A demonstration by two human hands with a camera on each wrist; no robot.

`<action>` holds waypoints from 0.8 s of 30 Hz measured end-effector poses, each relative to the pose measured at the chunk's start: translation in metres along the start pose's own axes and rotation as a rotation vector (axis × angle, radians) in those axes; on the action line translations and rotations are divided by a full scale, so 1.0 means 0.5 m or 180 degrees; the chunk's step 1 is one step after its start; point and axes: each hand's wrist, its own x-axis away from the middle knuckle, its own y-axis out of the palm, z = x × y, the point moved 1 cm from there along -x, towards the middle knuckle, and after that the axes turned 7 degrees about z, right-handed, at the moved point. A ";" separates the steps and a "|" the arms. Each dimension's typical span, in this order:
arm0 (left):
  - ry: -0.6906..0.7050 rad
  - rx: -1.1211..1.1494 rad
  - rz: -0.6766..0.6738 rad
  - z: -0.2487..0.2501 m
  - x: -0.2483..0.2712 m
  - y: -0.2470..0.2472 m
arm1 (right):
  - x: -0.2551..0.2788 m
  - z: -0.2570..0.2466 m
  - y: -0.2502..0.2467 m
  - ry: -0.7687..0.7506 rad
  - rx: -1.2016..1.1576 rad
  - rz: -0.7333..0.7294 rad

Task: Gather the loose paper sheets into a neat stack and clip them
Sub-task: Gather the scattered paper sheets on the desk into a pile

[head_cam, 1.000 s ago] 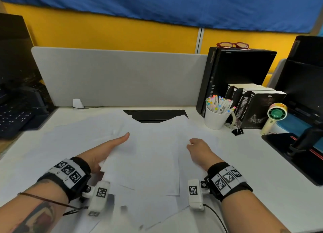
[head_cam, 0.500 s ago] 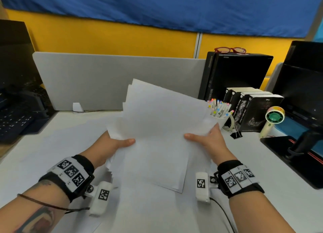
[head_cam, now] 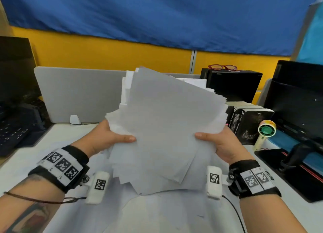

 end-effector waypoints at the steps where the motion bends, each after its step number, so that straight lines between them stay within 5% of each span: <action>1: -0.0006 -0.0173 -0.0015 0.005 -0.003 -0.001 | -0.007 -0.001 -0.005 0.0031 0.0293 0.0042; 5: 0.0046 -0.0567 -0.0277 0.007 -0.013 0.008 | -0.033 0.015 -0.012 0.0162 0.0902 0.0120; 12: 0.0130 0.0371 -0.0017 0.014 -0.011 0.020 | -0.027 0.019 0.008 0.0125 -0.0065 0.0201; 17: -0.0263 0.0147 -0.0305 -0.007 0.000 0.033 | -0.025 0.043 0.011 0.0091 -0.0463 0.0548; 24: -0.0132 0.0122 -0.0089 0.013 -0.006 0.035 | -0.013 0.008 0.006 0.0011 -0.0132 0.0037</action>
